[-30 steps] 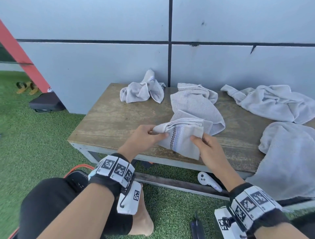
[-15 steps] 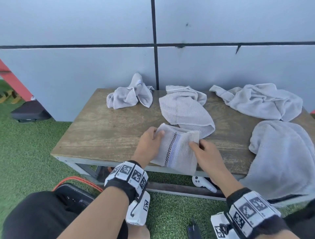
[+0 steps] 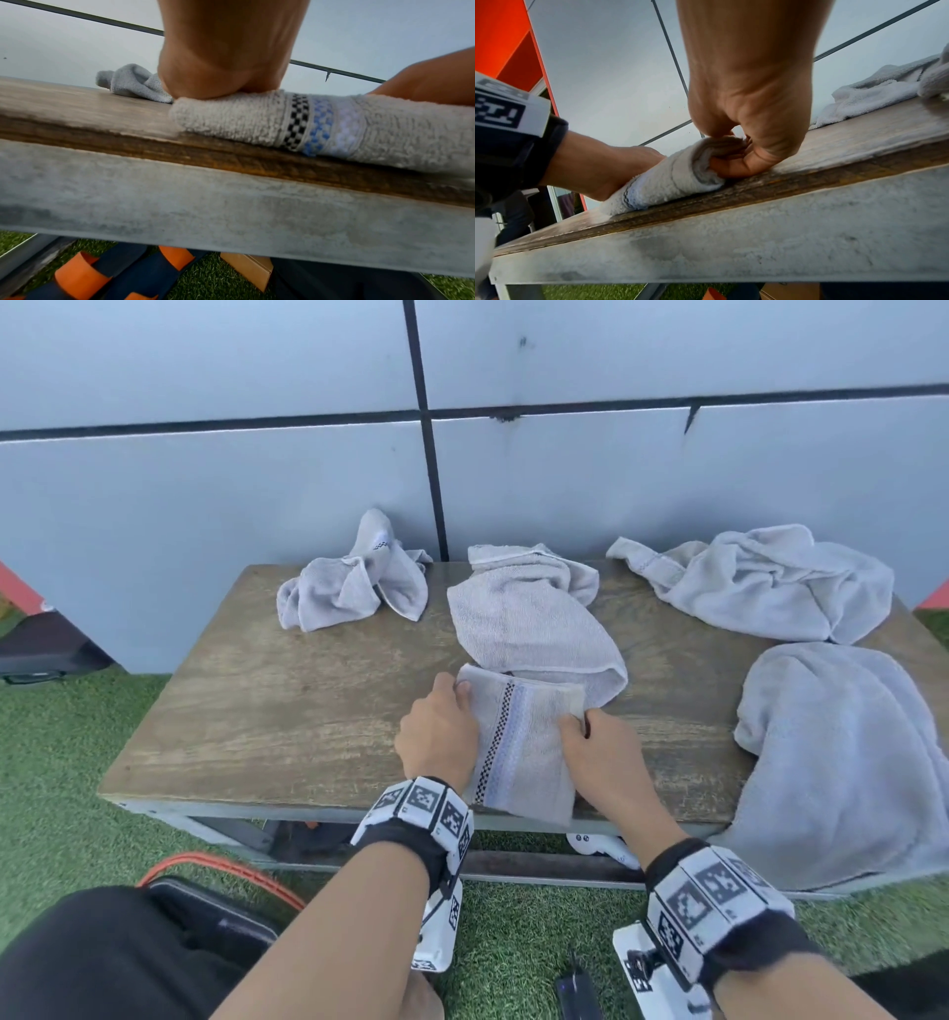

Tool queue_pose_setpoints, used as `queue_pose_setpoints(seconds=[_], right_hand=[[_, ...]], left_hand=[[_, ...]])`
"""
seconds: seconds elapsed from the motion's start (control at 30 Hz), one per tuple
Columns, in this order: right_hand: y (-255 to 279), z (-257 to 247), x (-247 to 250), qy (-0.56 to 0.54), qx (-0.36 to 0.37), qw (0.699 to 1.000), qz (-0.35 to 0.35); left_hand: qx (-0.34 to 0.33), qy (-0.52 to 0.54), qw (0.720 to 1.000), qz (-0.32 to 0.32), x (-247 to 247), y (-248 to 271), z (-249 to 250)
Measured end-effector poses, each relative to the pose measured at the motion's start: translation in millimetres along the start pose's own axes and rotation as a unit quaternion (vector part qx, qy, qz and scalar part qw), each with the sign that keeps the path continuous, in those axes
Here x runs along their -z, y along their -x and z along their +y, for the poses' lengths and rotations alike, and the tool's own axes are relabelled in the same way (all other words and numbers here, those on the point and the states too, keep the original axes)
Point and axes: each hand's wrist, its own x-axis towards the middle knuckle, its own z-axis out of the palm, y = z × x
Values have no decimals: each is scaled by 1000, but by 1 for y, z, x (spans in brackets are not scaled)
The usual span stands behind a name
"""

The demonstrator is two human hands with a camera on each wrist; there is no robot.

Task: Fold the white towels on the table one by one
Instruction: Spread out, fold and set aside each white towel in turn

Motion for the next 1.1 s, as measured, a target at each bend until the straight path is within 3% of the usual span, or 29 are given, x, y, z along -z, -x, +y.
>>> queue_pose_setpoints(seconds=[0.43, 0.6, 0.67, 0.73, 0.83, 0.9, 0.97, 1.03, 1.1], right_hand=[[0, 2, -2, 51, 4, 999, 11], [-1, -8, 4, 112, -24, 993, 4], [3, -12, 5, 194, 60, 976, 80], [6, -19, 3, 248, 189, 942, 123], [3, -23, -5, 299, 307, 903, 31], [-1, -18, -13, 344, 306, 886, -52], [-4, -13, -19, 384, 263, 880, -95], [-6, -12, -22, 413, 235, 875, -97], [-6, -16, -21, 437, 228, 866, -84]], left_hand=[[42, -10, 999, -5, -1, -4, 5], [52, 98, 994, -4, 10, -4, 2], [18, 135, 990, 36, 13, 2, 2], [-53, 129, 985, 102, 13, 11, 1], [-162, 80, 970, 160, 7, 24, 0], [-183, 72, 972, 127, 2, 35, 0], [-172, 26, 984, 38, -6, 44, -5], [-180, -81, 980, -32, -11, 45, -15], [-194, -117, 971, -72, -9, 36, -23]])
